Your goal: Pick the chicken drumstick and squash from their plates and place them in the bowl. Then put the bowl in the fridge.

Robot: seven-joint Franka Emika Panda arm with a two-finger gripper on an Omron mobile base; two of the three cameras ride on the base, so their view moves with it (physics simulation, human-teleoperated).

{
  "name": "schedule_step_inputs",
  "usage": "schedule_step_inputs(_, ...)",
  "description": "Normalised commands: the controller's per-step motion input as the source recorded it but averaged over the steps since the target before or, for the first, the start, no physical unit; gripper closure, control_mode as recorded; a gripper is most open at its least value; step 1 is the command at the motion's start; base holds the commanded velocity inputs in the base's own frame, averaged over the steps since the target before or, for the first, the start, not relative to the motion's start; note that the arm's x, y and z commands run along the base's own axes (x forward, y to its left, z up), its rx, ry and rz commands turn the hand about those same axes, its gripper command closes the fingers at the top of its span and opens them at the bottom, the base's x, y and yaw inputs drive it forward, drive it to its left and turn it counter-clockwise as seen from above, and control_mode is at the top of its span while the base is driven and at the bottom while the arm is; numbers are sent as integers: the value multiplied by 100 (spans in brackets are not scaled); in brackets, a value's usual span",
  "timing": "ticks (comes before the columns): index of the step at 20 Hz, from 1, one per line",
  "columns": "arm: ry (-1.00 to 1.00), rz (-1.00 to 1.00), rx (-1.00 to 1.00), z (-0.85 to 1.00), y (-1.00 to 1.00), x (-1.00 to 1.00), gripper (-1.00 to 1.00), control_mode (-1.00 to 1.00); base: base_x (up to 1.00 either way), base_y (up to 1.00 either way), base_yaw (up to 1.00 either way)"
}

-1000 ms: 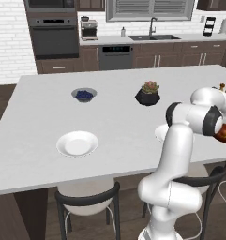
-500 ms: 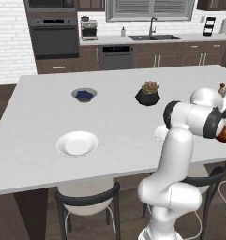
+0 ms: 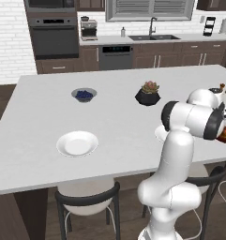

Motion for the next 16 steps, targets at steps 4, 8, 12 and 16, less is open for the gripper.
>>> schedule_step_inputs(4,15,15,-5,0,3,18,-100,-100,0,0,0)
schedule_step_inputs(8,13,20,-3,-3,0,15,-100,-100,0,0,0)
schedule_step_inputs(12,1,14,0,-28,-5,7,-100,-100,0,0,0)
schedule_step_inputs(16,2,9,0,-27,-23,21,-100,-100,0,0,0)
